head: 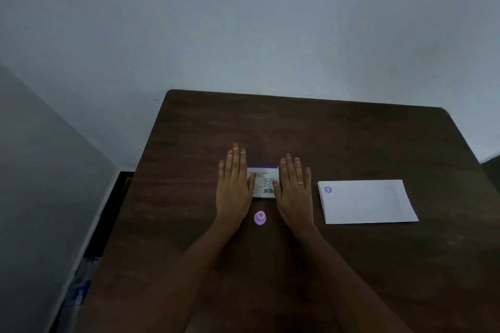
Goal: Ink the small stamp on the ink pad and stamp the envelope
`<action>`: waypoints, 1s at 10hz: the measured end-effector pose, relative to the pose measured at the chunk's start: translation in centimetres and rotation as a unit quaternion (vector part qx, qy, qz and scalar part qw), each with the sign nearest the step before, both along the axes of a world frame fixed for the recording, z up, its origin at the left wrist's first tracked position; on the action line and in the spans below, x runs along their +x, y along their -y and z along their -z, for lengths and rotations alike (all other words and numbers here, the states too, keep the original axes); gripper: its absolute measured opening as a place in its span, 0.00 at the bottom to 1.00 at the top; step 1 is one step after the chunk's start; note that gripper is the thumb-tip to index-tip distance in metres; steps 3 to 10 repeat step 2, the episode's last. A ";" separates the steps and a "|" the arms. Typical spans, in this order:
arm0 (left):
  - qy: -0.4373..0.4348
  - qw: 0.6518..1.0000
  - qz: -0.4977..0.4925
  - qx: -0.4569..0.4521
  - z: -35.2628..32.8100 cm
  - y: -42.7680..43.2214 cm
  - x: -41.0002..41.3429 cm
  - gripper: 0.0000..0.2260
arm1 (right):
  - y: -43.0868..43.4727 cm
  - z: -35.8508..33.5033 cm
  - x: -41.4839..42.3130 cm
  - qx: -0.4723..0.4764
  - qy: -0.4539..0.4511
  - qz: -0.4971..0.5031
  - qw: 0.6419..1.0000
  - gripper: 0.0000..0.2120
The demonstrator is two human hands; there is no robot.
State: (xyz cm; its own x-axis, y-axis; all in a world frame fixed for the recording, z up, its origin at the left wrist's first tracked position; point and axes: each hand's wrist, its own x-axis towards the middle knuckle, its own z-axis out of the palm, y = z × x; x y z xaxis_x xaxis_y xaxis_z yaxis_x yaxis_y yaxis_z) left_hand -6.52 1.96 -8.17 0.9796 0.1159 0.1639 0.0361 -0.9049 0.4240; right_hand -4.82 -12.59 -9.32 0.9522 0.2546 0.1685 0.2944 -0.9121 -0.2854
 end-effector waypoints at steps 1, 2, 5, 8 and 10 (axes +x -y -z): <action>0.013 1.000 0.007 0.023 -1.6 0.4 1.2 0.27 | -0.2 -1.5 1.0 -0.017 0.014 -0.001 1.000 0.27; 0.056 0.998 0.011 0.038 -4.4 2.0 2.1 0.25 | -0.2 -4.1 1.8 -0.011 0.081 0.029 0.996 0.25; 0.056 0.998 0.011 0.038 -4.4 2.0 2.1 0.25 | -0.2 -4.1 1.8 -0.011 0.081 0.029 0.996 0.25; 0.056 0.998 0.011 0.038 -4.4 2.0 2.1 0.25 | -0.2 -4.1 1.8 -0.011 0.081 0.029 0.996 0.25; 0.056 0.998 0.011 0.038 -4.4 2.0 2.1 0.25 | -0.2 -4.1 1.8 -0.011 0.081 0.029 0.996 0.25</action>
